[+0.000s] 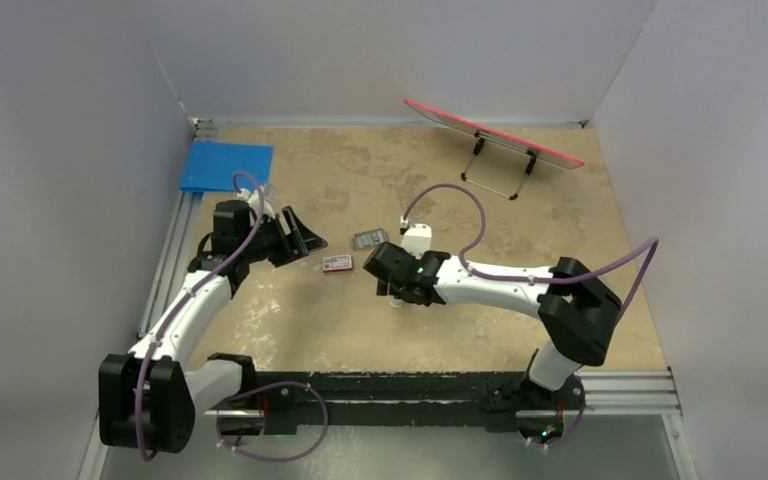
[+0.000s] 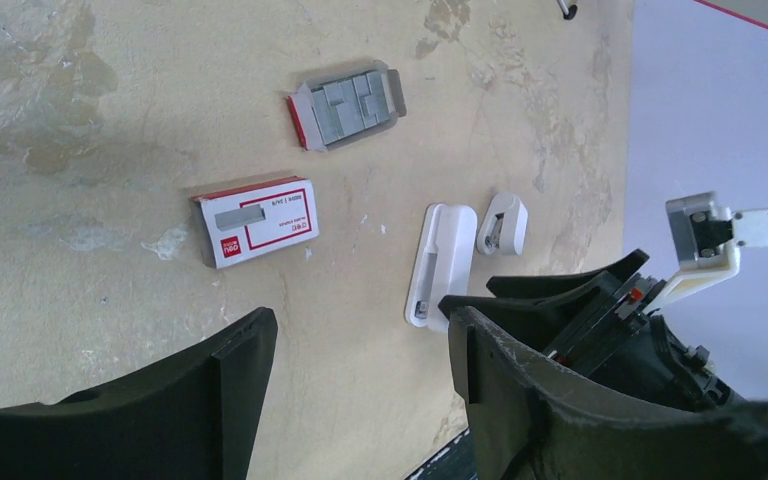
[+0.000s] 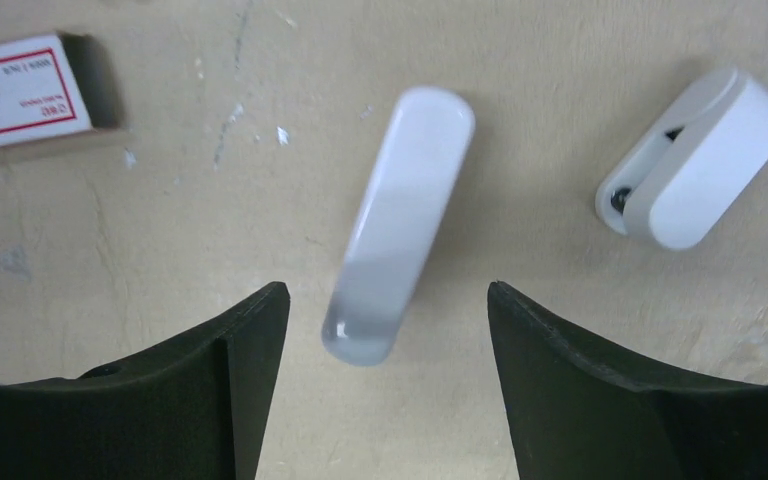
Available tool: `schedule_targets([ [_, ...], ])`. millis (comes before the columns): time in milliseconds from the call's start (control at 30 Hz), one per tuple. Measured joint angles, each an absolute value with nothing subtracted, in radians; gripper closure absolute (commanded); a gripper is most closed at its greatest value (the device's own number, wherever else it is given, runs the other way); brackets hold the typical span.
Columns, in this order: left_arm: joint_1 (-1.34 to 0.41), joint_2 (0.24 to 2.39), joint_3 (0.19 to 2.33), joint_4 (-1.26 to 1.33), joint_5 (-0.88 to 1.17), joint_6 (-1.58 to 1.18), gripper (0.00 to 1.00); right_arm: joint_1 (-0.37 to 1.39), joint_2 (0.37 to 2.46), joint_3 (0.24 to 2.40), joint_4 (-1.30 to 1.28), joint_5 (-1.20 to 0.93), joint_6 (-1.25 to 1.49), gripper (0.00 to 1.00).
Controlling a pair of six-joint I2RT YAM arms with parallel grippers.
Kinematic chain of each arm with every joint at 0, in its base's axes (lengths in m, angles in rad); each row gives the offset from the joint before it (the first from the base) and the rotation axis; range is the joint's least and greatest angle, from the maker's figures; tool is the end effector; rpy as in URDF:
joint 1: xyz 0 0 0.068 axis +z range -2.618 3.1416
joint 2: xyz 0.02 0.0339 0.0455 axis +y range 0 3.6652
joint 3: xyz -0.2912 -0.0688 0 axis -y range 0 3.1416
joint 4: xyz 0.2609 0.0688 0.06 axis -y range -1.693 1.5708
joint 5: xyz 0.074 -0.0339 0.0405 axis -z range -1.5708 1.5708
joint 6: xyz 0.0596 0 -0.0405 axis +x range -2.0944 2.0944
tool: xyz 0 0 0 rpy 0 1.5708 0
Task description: Load the staples into the stapler
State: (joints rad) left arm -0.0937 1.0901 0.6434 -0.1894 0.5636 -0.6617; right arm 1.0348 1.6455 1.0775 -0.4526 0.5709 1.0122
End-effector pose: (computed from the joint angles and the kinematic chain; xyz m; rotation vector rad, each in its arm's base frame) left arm 0.2426 -0.0548 0.2392 -0.3169 2.2663 -1.0307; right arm 0.2110 0.2921 0.2083 0.1697 2.3747 0.2095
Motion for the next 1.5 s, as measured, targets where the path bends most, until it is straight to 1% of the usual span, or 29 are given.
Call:
schedule_targets([
  [200, -0.102, 1.086, 0.643, -0.192, 0.553, -0.66, 0.34, 1.047, 1.626, 1.021, -0.466, 0.524, 1.113, 0.41],
  [400, -0.108, 1.095, 0.643, -0.192, 0.554, -0.66, 0.34, 1.047, 1.627, 1.007, -0.443, 0.486, 1.136, 0.44],
  [433, -0.109, 1.096, 0.643, -0.192, 0.554, -0.66, 0.34, 1.047, 1.627, 1.006, -0.438, 0.482, 1.138, 0.46],
  [600, -0.127, 1.104, 0.643, -0.188, 0.562, -0.66, 0.32, 1.047, 1.627, 0.994, -0.427, 0.477, 1.141, 0.63],
  [667, -0.139, 1.112, 0.643, -0.188, 0.566, -0.66, 0.31, 1.047, 1.627, 0.989, -0.425, 0.476, 1.136, 0.65],
  [700, -0.146, 1.117, 0.643, -0.188, 0.566, -0.66, 0.31, 1.047, 1.626, 0.986, -0.422, 0.476, 1.134, 0.66],
  [767, -0.16, 1.129, 0.643, -0.188, 0.566, -0.661, 0.31, 1.047, 1.623, 0.986, -0.42, 0.475, 1.129, 0.65],
  [900, -0.204, 1.17, 0.643, -0.188, 0.566, -0.662, 0.31, 1.047, 1.622, 0.986, -0.421, 0.468, 1.124, 0.54],
  [967, -0.229, 1.191, 0.643, -0.187, 0.566, -0.666, 0.31, 1.047, 1.622, 0.986, -0.424, 0.468, 1.126, 0.5],
  [1100, -0.268, 1.214, 0.641, -0.173, 0.566, -0.689, 0.31, 1.049, 1.622, 0.986, -0.429, 0.469, 1.124, 0.49],
  [1200, -0.278, 1.214, 0.631, -0.146, 0.566, -0.715, 0.31, 1.049, 1.622, 0.986, -0.429, 0.472, 1.115, 0.52],
  [1300, -0.286, 1.214, 0.616, -0.121, 0.565, -0.733, 0.33, 1.049, 1.622, 0.986, -0.428, 0.471, 1.102, 0.57],
  [1400, -0.303, 1.214, 0.597, -0.103, 0.565, -0.752, 0.36, 1.049, 1.622, 0.986, -0.426, 0.471, 1.092, 0.65],
  [1500, -0.319, 1.219, 0.583, -0.091, 0.567, -0.77, 0.37, 1.051, 1.622, 0.981, -0.415, 0.471, 1.084, 0.74],
])
